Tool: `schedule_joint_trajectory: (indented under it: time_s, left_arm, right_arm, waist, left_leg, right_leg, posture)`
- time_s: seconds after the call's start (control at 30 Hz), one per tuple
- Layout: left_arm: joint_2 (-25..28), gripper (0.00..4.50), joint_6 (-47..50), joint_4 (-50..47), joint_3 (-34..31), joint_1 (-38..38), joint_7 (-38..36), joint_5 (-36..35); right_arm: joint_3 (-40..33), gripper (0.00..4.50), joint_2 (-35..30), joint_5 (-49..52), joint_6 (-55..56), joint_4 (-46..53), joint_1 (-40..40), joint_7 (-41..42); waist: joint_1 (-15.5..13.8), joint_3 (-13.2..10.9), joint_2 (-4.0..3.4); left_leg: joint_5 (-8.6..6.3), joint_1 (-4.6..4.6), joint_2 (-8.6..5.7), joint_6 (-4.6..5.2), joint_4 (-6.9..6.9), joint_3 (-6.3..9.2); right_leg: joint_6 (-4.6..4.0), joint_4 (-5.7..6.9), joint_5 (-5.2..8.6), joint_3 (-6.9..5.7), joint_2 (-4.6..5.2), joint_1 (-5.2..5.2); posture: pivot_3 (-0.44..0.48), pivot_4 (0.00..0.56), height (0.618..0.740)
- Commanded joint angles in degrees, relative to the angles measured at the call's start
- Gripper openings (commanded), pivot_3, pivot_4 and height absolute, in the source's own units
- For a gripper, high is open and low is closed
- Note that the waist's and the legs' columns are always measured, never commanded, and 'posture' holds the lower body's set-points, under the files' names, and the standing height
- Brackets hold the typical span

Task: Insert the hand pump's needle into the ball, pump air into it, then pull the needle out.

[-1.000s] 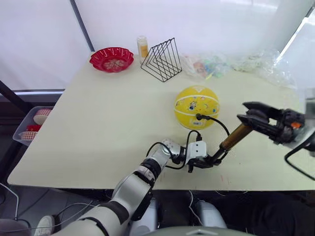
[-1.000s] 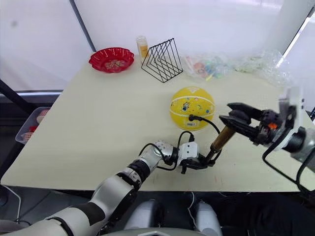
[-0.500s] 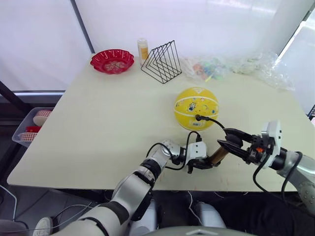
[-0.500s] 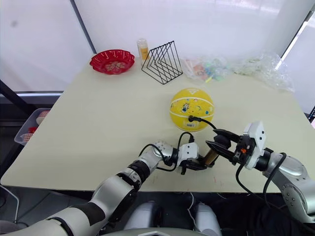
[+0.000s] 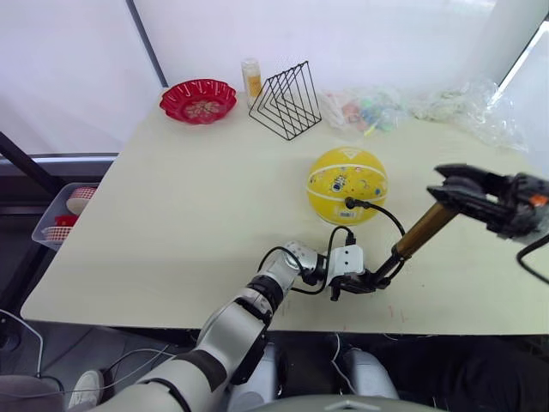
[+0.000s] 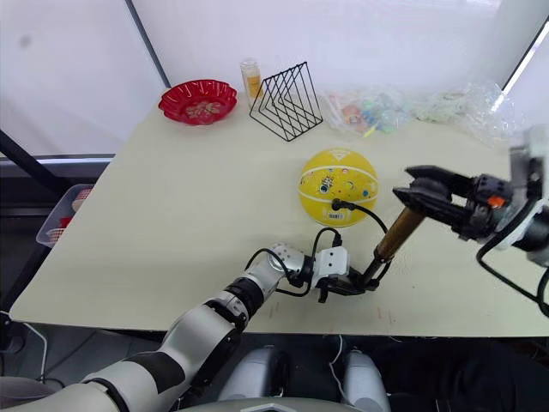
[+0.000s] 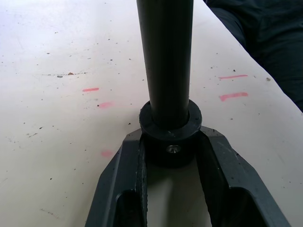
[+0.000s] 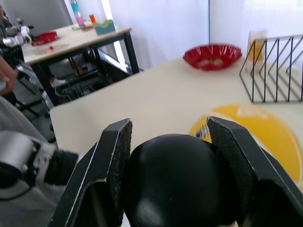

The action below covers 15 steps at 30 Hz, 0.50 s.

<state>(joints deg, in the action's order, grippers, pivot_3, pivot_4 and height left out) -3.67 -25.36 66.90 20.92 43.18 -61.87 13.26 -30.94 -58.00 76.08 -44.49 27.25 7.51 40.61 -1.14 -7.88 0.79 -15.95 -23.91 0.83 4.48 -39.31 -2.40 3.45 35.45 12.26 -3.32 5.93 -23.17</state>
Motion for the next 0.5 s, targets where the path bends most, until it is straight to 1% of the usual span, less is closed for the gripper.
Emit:
schedule_joint_trajectory:
  time_s: [0.03, 0.13, 0.2, 0.3, 0.37, 0.43, 0.47, 0.5]
  left_arm:
    - [2.22, 0.98, 2.50, 4.41, 3.03, -2.81, -0.64, 3.84]
    - [2.19, 0.98, 2.53, 4.38, 3.01, -2.81, -0.64, 3.80]
    - [2.14, 0.98, 2.57, 4.38, 3.00, -2.78, -0.59, 3.79]
    - [2.07, 0.98, 2.62, 4.37, 2.95, -2.75, -0.55, 3.75]
    - [2.03, 0.98, 2.67, 4.41, 2.92, -2.69, -0.52, 3.73]
    - [2.01, 0.98, 2.72, 4.45, 2.87, -2.61, -0.37, 3.69]
    - [2.01, 0.98, 2.73, 4.46, 2.87, -2.59, -0.34, 3.70]
    - [2.04, 0.98, 2.70, 4.49, 2.89, -2.58, -0.31, 3.72]
  right_arm:
    - [-8.40, 2.05, -2.47, 5.33, 0.17, 0.54, 3.76, -2.13]
    - [-8.68, 2.05, -3.16, 7.19, -0.93, 0.40, 4.88, -3.42]
    - [-7.19, 2.05, -2.35, 5.80, -1.46, 1.15, 3.89, -3.58]
    - [-2.67, 2.05, -0.11, -0.69, -1.46, 3.50, -0.93, -1.85]
    - [1.85, 2.05, 1.00, -7.45, 0.11, 4.75, -5.44, 0.55]
    - [5.92, 2.05, 3.00, -13.11, 2.93, 4.51, -8.26, 2.07]
    - [8.20, 2.05, 3.99, -15.63, 4.41, 4.26, -9.28, 2.71]
    - [10.11, 2.05, 4.89, -17.72, 5.63, 4.01, -10.03, 3.15]
  waist:
    - [0.01, -0.02, 0.03]
    - [0.01, -0.03, 0.01]
    - [0.00, -0.03, 0.02]
    - [0.00, -0.02, 0.03]
    - [-0.01, 0.23, 0.41]
    - [0.20, 0.39, 0.47]
    - [0.34, 0.66, 0.82]
    - [0.41, 0.76, 0.99]
  left_leg:
    - [0.00, 0.00, 0.00, 0.00, 0.00, 0.00]
    - [0.00, 0.00, 0.00, 0.00, -0.01, 0.00]
    - [0.00, 0.00, 0.00, 0.00, -0.01, 0.00]
    - [0.00, 0.00, 0.00, 0.00, -0.01, 0.00]
    - [0.00, 0.03, 0.03, 0.00, 0.00, 0.05]
    - [0.00, 0.12, 0.06, 0.00, 0.00, 0.05]
    - [0.00, 0.15, 0.05, 0.00, 0.00, 0.03]
    - [0.00, 0.26, 0.11, 0.00, 0.00, 0.07]
  right_leg:
    - [0.00, 0.00, 0.00, 0.00, 0.00, 0.00]
    - [0.00, 0.01, 0.00, 0.01, 0.00, 0.00]
    - [0.00, 0.02, 0.00, 0.01, -0.01, -0.01]
    - [0.02, 0.02, 0.00, 0.01, -0.03, 0.00]
    - [0.08, 0.02, -0.03, -0.03, -0.11, 0.04]
    - [0.15, 0.02, -0.08, -0.02, -0.14, 0.09]
    - [0.10, 0.03, -0.05, 0.01, -0.14, 0.10]
    - [-0.01, 0.05, 0.02, -0.02, -0.20, 0.21]
  posture:
    - [0.000, 0.150, 0.737]
    - [0.000, 0.150, 0.737]
    - [0.000, 0.150, 0.737]
    - [0.000, 0.150, 0.737]
    - [0.000, 0.150, 0.737]
    - [0.000, 0.150, 0.737]
    - [0.000, 0.150, 0.737]
    - [0.000, 0.150, 0.737]
